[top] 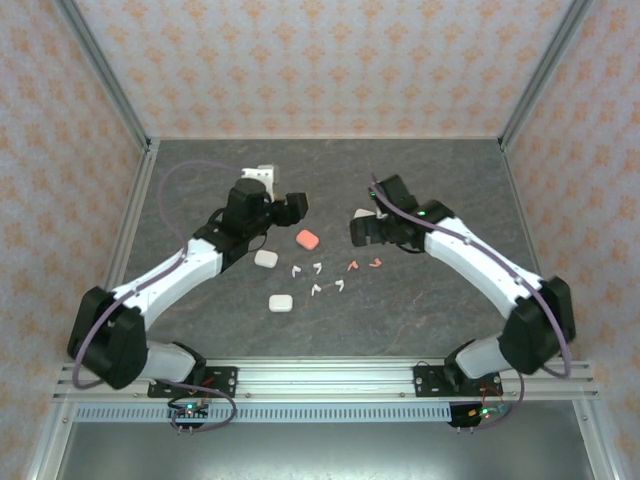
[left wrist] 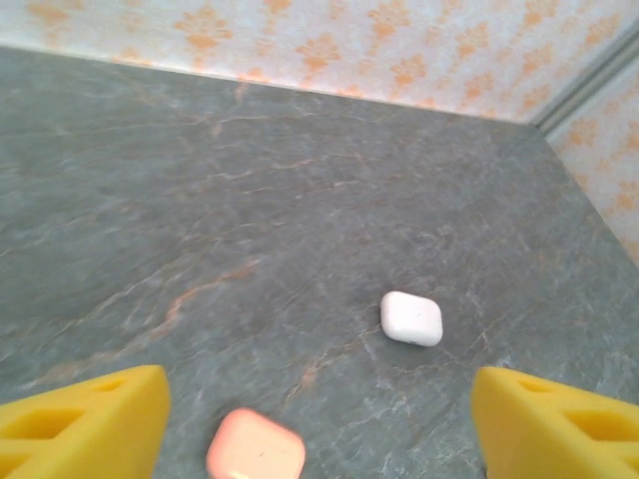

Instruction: Insert wireless bluetooth earbuds into charging case

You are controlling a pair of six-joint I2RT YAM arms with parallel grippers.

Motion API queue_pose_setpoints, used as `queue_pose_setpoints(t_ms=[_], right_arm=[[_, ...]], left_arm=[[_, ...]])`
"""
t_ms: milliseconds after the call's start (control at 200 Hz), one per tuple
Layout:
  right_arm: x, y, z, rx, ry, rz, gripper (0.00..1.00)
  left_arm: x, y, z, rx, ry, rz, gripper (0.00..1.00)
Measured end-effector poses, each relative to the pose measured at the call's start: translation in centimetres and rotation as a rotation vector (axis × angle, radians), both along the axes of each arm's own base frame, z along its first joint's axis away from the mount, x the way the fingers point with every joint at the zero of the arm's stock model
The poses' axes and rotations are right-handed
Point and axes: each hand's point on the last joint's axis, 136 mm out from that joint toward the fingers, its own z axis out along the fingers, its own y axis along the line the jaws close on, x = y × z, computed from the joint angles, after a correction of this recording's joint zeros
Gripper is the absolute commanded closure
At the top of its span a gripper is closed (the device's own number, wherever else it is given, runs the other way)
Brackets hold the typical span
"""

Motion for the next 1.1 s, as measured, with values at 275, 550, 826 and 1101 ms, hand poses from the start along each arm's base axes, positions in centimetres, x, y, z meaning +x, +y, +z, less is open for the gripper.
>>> queue_pose_setpoints(t_ms=[275, 550, 826, 1101], right_arm=[[2.0, 7.5, -4.5, -0.099, 0.073, 0.193, 0.01], [3.6, 12.7, -8.6, -0.163, 0.117, 0.356, 0.03], [5.0, 14.9, -12.4, -0.197, 0.172, 0.443, 0.14], [5.2, 15.8, -13.6, -0.191, 0.204, 0.47, 0.32]], left_arm=[[-3.0, 6.2, -0.8, -0.005, 0.007, 0.127, 0.0], [-4.7, 10.5, -3.5, -0.02, 0.072, 0.232, 0.0], [-5.3, 12.3, -4.9, -0.043, 0.114, 0.283, 0.0], [-5.3, 12.5, -4.9, -0.044, 0.114, 0.286, 0.0]])
